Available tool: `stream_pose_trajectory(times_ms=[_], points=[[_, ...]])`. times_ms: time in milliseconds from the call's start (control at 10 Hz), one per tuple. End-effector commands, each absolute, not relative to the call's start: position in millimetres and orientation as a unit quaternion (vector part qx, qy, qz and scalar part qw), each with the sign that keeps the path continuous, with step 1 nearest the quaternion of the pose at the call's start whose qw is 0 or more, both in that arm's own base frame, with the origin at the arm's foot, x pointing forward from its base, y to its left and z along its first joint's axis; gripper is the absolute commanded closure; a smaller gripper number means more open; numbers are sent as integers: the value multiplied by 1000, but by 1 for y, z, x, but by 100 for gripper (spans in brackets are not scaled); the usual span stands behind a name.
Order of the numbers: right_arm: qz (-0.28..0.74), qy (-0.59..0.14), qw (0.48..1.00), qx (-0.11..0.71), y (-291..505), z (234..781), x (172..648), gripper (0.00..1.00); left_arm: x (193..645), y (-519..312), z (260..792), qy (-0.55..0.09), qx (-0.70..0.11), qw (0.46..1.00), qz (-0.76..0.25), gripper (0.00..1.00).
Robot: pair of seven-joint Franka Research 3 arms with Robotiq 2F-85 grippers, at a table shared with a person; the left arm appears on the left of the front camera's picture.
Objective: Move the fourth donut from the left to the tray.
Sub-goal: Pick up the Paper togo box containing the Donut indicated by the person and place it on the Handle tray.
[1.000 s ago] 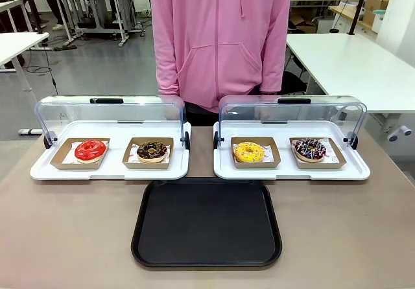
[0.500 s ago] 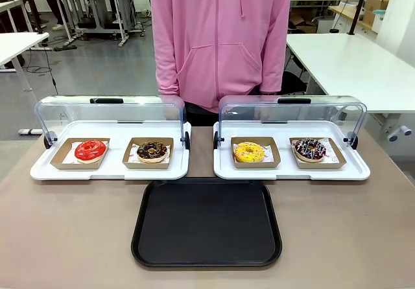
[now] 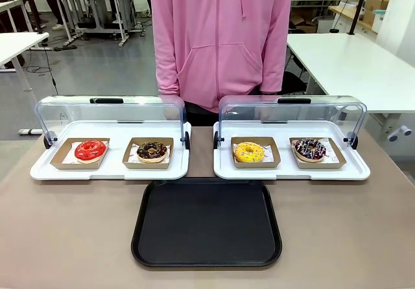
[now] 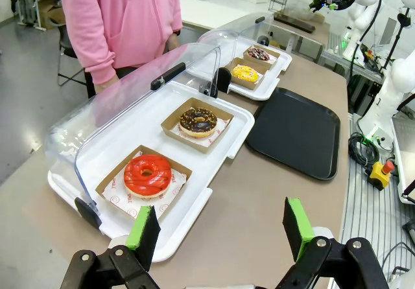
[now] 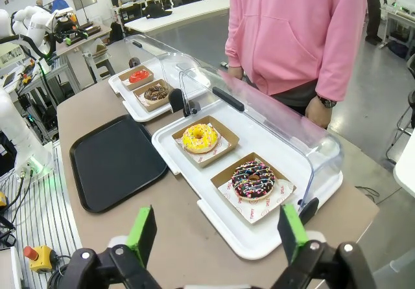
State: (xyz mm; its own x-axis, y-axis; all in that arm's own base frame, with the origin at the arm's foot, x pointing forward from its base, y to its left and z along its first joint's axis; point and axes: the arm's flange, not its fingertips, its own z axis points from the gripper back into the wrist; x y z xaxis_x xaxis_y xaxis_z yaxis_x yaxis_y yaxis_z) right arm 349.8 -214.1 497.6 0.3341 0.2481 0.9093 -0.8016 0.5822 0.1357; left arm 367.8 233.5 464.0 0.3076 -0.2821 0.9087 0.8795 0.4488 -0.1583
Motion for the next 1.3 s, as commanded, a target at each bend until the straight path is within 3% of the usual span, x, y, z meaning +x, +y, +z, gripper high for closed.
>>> stream_pose_trajectory(times_ms=[0, 1200], points=[[352, -476, 749, 298, -215, 500, 353, 0, 368, 235, 465, -444, -345, 722, -403, 0], [352, -476, 749, 298, -215, 500, 353, 0, 368, 235, 465, -444, -345, 722, -403, 0]])
